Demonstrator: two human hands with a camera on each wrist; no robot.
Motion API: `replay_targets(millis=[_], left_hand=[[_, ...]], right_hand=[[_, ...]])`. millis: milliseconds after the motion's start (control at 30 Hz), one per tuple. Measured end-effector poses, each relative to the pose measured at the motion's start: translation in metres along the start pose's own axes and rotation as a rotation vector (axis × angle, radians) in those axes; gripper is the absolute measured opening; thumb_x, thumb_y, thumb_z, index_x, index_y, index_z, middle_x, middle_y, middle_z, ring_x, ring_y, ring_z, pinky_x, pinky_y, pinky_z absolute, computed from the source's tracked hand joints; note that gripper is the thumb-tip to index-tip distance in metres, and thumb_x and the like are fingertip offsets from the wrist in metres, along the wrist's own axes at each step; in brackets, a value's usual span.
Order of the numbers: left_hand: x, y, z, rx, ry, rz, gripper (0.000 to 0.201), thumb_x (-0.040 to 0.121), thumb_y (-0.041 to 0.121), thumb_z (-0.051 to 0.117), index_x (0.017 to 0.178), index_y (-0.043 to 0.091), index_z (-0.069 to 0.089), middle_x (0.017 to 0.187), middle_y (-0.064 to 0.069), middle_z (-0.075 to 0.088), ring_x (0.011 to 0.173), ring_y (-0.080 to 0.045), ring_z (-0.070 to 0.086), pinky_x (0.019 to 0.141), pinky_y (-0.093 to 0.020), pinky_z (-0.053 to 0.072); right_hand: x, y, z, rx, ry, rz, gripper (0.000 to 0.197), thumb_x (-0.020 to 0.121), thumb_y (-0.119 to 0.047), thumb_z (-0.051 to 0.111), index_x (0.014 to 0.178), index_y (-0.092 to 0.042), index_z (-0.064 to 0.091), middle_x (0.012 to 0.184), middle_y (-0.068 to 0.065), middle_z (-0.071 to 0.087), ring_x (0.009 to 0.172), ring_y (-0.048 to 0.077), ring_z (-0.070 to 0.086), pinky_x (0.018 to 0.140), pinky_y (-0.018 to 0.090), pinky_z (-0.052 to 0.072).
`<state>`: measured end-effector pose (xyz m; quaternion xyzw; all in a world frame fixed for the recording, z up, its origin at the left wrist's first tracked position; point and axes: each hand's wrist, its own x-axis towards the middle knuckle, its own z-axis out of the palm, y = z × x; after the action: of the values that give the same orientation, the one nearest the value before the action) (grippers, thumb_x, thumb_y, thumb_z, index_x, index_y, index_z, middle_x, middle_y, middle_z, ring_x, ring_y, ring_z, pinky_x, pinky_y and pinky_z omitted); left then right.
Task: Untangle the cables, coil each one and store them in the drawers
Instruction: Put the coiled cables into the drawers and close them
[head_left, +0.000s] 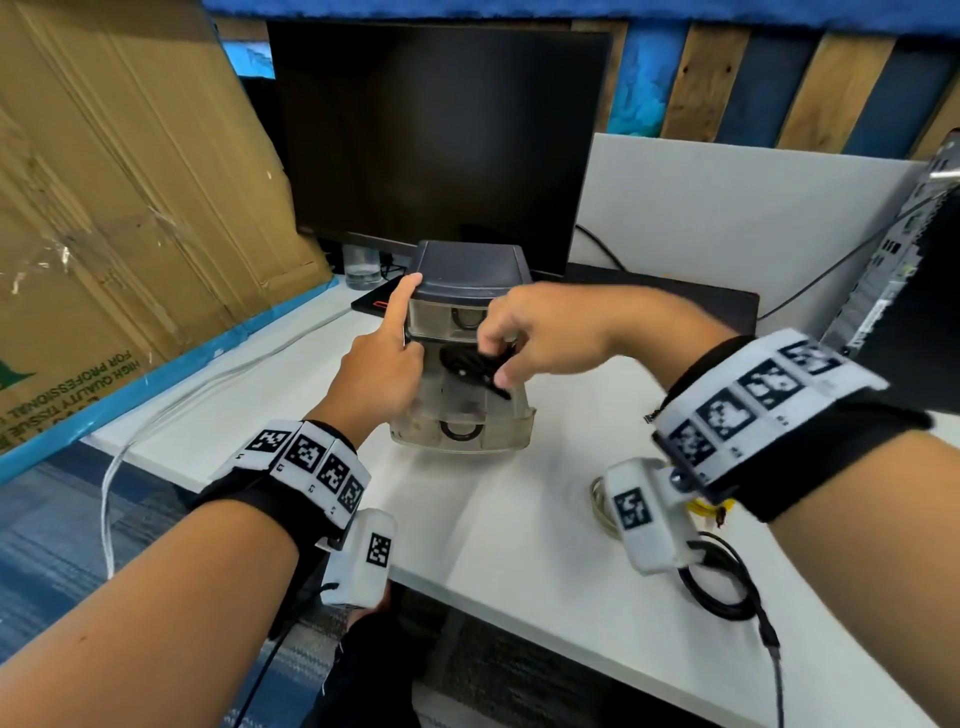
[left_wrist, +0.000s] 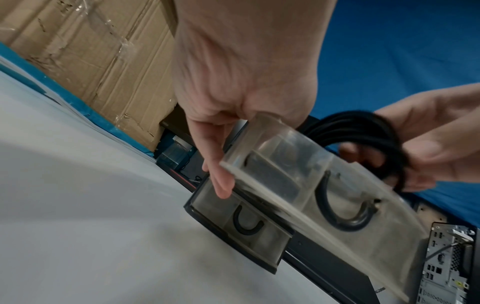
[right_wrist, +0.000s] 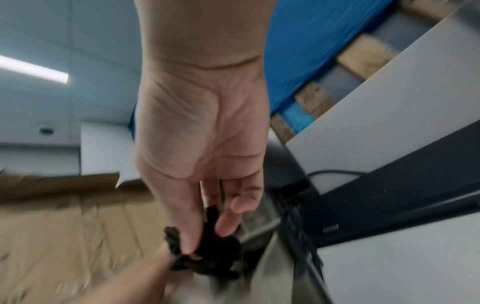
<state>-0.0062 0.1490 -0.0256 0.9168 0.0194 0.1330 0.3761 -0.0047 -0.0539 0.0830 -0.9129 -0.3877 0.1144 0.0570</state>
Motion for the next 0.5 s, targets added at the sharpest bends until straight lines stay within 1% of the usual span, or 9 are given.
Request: replay_targets(millis=[67,100,167,200,233,300,333,433,500], left_hand=[[0.001,-0.001,0.001,-0.002,0.000,0.006,0.076,0.105,0.019,0.035,0.146,0.070,-0.002,0.098,-0.019,0.072,0.077,-0.034,0.072,0.070,-0.054,0.061],[0.001,-0.001,0.001,-0.003,0.000,0.007,0.077,0.105,0.018,0.036,0.146,0.070,-0.002,0.097,-0.019,0.072,0.076,-0.035,0.072,0.069,-0.054,0.061],[0.001,-0.002,0.001,-0.007,0.001,0.010,0.078,0.103,0.017,0.036,0.144,0.072,-0.003,0.091,-0.019,0.072,0.074,-0.036,0.072,0.067,-0.054,0.061],[0.001,-0.003,0.001,-0.011,0.003,0.014,0.079,0.103,0.018,0.037,0.142,0.073,-0.003,0.087,-0.018,0.071,0.072,-0.036,0.072,0.066,-0.054,0.061],[0.001,-0.004,0.001,-0.014,0.003,0.016,0.079,0.102,0.019,0.037,0.141,0.075,-0.003,0.086,-0.018,0.072,0.071,-0.035,0.072,0.066,-0.054,0.061],[0.002,-0.004,0.001,-0.023,0.002,0.015,0.079,0.103,0.019,0.037,0.140,0.075,-0.004,0.087,-0.017,0.072,0.070,-0.034,0.072,0.066,-0.054,0.061],[0.002,-0.004,0.001,-0.025,0.001,0.014,0.079,0.103,0.019,0.037,0.140,0.075,-0.004,0.087,-0.017,0.072,0.070,-0.034,0.072,0.066,-0.054,0.061],[0.000,-0.002,0.000,-0.019,0.000,0.009,0.079,0.102,0.018,0.037,0.143,0.073,-0.003,0.084,-0.016,0.071,0.070,-0.034,0.071,0.066,-0.054,0.061],[-0.001,0.000,-0.001,-0.011,-0.004,0.003,0.079,0.101,0.018,0.037,0.146,0.070,-0.002,0.083,-0.017,0.070,0.071,-0.035,0.070,0.068,-0.055,0.060]], right_hand=[[0.022,-0.007,0.019,-0.130,-0.024,0.009,0.012,0.091,-0.026,0.072,0.089,-0.016,0.067,0.103,0.006,0.062,0.094,0.028,0.059,0.081,0.044,0.052],[0.032,-0.009,0.028,-0.156,-0.025,0.020,0.013,0.091,-0.024,0.073,0.084,-0.018,0.064,0.099,0.005,0.061,0.093,0.029,0.059,0.077,0.042,0.051],[0.048,-0.010,0.041,-0.190,0.009,0.045,0.025,0.090,-0.019,0.074,0.072,-0.024,0.056,0.094,0.001,0.057,0.091,0.028,0.059,0.068,0.035,0.045],[0.055,-0.010,0.046,-0.207,0.042,0.052,0.029,0.089,-0.017,0.074,0.070,-0.025,0.053,0.095,0.001,0.055,0.091,0.028,0.059,0.066,0.035,0.044],[0.060,-0.010,0.050,-0.213,0.076,0.060,0.027,0.087,-0.015,0.074,0.070,-0.024,0.056,0.097,0.003,0.056,0.091,0.029,0.061,0.065,0.036,0.046],[0.069,-0.010,0.057,-0.223,0.120,0.071,0.012,0.084,-0.012,0.074,0.077,-0.017,0.065,0.098,0.006,0.059,0.088,0.031,0.065,0.067,0.039,0.054],[0.071,-0.009,0.059,-0.224,0.128,0.072,0.009,0.082,-0.012,0.074,0.079,-0.016,0.066,0.098,0.007,0.060,0.088,0.032,0.065,0.069,0.040,0.056],[0.069,-0.005,0.058,-0.159,0.136,0.054,0.016,0.081,-0.013,0.076,0.077,-0.023,0.065,0.096,0.002,0.060,0.088,0.028,0.063,0.074,0.042,0.057],[0.059,-0.001,0.050,-0.034,0.183,0.023,0.018,0.084,-0.015,0.076,0.081,-0.029,0.065,0.097,-0.004,0.062,0.091,0.020,0.061,0.078,0.036,0.055]])
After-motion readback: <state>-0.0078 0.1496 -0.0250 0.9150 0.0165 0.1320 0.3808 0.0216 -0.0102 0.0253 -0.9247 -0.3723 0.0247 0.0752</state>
